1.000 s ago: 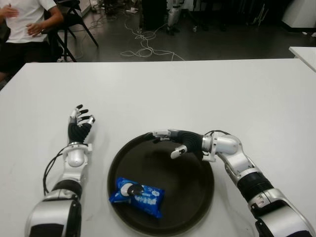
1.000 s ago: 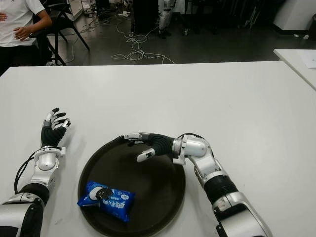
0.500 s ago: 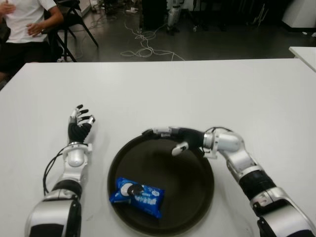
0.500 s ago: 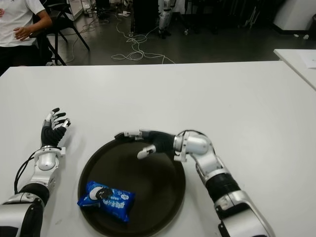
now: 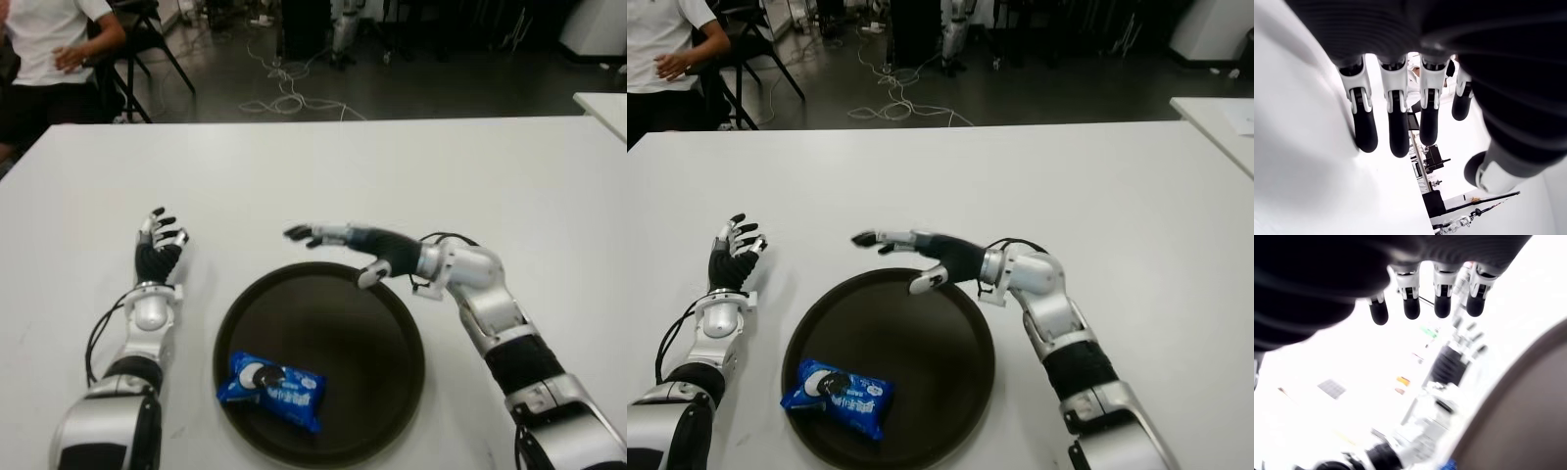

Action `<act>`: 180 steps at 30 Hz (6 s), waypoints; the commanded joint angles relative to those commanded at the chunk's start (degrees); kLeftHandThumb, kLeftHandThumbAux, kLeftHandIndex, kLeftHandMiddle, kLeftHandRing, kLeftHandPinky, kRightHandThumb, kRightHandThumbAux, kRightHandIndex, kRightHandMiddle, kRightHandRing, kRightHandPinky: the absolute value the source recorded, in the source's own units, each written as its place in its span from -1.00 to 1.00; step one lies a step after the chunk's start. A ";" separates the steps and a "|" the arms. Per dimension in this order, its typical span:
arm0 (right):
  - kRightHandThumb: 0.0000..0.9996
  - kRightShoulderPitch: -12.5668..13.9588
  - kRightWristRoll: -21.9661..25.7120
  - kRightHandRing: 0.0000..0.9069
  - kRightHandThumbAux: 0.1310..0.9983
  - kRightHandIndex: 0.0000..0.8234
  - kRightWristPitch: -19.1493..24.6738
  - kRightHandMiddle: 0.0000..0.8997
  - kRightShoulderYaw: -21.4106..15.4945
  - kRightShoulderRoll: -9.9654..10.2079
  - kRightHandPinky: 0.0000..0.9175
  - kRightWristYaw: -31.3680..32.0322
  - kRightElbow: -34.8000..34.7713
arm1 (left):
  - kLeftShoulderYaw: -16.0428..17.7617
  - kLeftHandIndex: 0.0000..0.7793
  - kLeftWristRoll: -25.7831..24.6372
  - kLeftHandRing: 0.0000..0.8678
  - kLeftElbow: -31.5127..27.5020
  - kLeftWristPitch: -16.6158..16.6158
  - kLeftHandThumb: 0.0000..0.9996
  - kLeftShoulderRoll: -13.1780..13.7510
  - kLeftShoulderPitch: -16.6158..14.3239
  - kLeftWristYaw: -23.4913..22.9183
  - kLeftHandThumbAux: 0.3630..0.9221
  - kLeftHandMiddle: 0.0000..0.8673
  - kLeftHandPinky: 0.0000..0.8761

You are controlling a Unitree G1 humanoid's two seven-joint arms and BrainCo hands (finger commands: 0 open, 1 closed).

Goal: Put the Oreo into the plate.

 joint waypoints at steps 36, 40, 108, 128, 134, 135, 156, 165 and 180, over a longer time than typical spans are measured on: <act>-1.00 -16.10 -26.51 -1.00 -0.16 -1.00 -28.05 -1.00 -13.48 -0.44 -1.00 -58.19 36.10 | 0.05 -0.62 0.27 -0.38 -0.32 -0.18 -0.38 -0.08 0.21 0.10 -0.04 -0.46 -0.31; -1.00 -17.64 -29.22 -1.00 0.01 -1.00 -24.88 -1.00 -12.78 -2.20 -1.00 -66.76 42.01 | 0.39 -0.62 -0.22 -0.38 -0.34 -0.10 -0.35 0.00 0.30 -0.58 0.01 -0.45 -0.30; -1.00 -7.10 -32.36 -1.00 0.17 -1.00 -19.23 -1.00 -6.13 -6.21 -1.00 -83.66 50.16 | 1.21 -0.71 0.67 -0.62 -2.70 -10.14 -0.77 -0.30 6.23 8.02 0.46 -0.63 -0.66; -1.00 -7.97 -32.50 -1.00 0.32 -1.00 -19.08 -1.00 -6.06 -5.95 -1.00 -84.57 51.82 | 0.82 -0.68 1.19 -0.55 -0.86 -9.94 -0.76 0.27 5.19 9.95 0.51 -0.59 -0.51; -1.00 -7.99 -32.97 -1.00 0.31 -1.00 -19.16 -1.00 -5.55 -5.86 -1.00 -85.49 51.75 | 0.46 -0.67 1.51 -0.54 -0.87 -10.31 -0.75 0.52 5.19 10.51 0.53 -0.58 -0.50; -1.00 -7.93 -32.62 -1.00 0.30 -1.00 -19.32 -1.00 -5.69 -5.76 -1.00 -85.04 51.75 | 0.44 -0.67 1.52 -0.53 -0.87 -10.37 -0.75 0.55 5.20 10.49 0.53 -0.58 -0.48; -1.00 -8.05 -34.95 -1.00 0.40 -1.00 -19.62 -1.00 -4.14 -6.11 -1.00 -89.00 51.45 | 0.55 -0.66 0.92 -0.54 -0.92 -10.09 -0.78 0.52 5.02 9.31 0.40 -0.59 -0.49; -1.00 -8.01 -33.61 -1.00 0.42 -1.00 -19.92 -1.00 -5.20 -5.64 -1.00 -87.02 51.57 | 0.14 -0.66 1.57 -0.53 -0.81 -9.63 -0.82 0.61 5.01 10.30 0.40 -0.60 -0.46; -1.00 -6.99 -30.07 -1.00 0.34 -1.00 -19.64 -1.00 -7.23 -5.97 -1.00 -79.75 50.47 | 0.32 -0.69 0.99 -0.59 -3.64 -10.77 -0.80 -0.03 7.03 9.57 0.45 -0.64 -0.57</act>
